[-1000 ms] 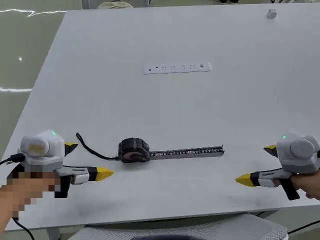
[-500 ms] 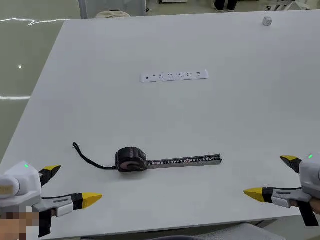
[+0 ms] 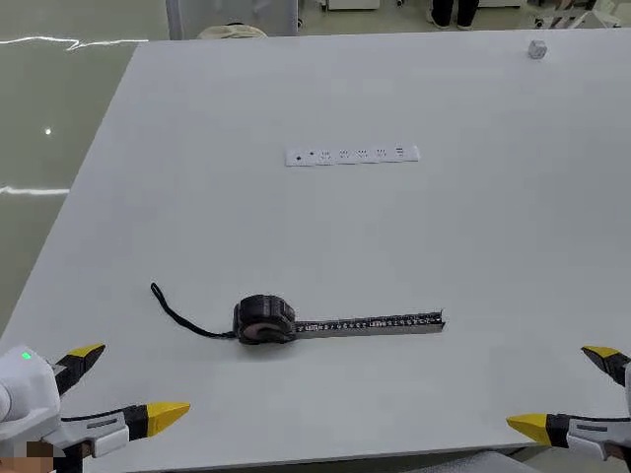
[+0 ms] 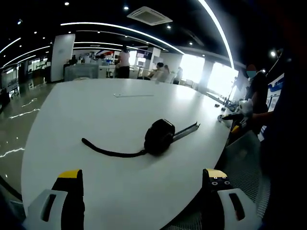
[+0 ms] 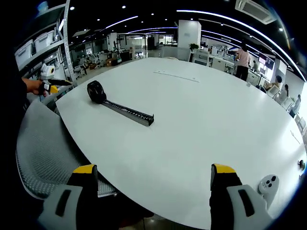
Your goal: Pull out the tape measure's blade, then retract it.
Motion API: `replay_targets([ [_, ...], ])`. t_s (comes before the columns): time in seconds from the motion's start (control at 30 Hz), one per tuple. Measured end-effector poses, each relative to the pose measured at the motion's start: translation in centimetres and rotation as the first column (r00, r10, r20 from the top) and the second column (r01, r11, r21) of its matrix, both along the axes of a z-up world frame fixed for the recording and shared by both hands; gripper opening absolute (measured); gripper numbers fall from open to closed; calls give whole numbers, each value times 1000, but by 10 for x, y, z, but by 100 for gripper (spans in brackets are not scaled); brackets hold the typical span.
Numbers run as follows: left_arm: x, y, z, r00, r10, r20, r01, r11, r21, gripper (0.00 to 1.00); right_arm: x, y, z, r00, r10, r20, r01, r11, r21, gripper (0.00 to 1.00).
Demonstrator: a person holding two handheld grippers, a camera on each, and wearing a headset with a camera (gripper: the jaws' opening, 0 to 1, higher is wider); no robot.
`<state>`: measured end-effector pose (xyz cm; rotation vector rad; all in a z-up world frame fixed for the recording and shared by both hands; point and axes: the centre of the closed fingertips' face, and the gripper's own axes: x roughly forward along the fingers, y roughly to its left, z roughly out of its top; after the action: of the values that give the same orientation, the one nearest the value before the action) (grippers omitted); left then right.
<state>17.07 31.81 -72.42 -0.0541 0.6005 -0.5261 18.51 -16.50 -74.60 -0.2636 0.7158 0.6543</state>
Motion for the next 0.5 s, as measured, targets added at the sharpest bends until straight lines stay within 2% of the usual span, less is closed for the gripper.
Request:
replay_targets([
  [0.2, 6, -3, 2, 1000, -5, -5, 5, 1000, 15, 100, 2, 0, 4, 1000, 7, 22, -7, 1000, -4, 100],
  [0.23, 8, 0, 2, 1000, 10, -2, -10, 999, 44, 100, 3, -1, 4, 1000, 3, 22, -3, 1000, -4, 100],
  [0.27, 11, 2, 4, 1000, 14, 19, -16, 998, 64, 100, 3, -2, 4, 1000, 1, 20, -1, 1000, -4, 100],
  [0.33, 15, 2, 8, 999, 34, 40, -36, 998, 58, 100, 3, -4, 4, 1000, -2, 22, 2, 1000, -6, 100],
  [0.5, 17, 1, 8, 998, 57, 36, -59, 997, 56, 100, 3, -6, 4, 1000, 5, 21, -4, 1000, -13, 100],
])
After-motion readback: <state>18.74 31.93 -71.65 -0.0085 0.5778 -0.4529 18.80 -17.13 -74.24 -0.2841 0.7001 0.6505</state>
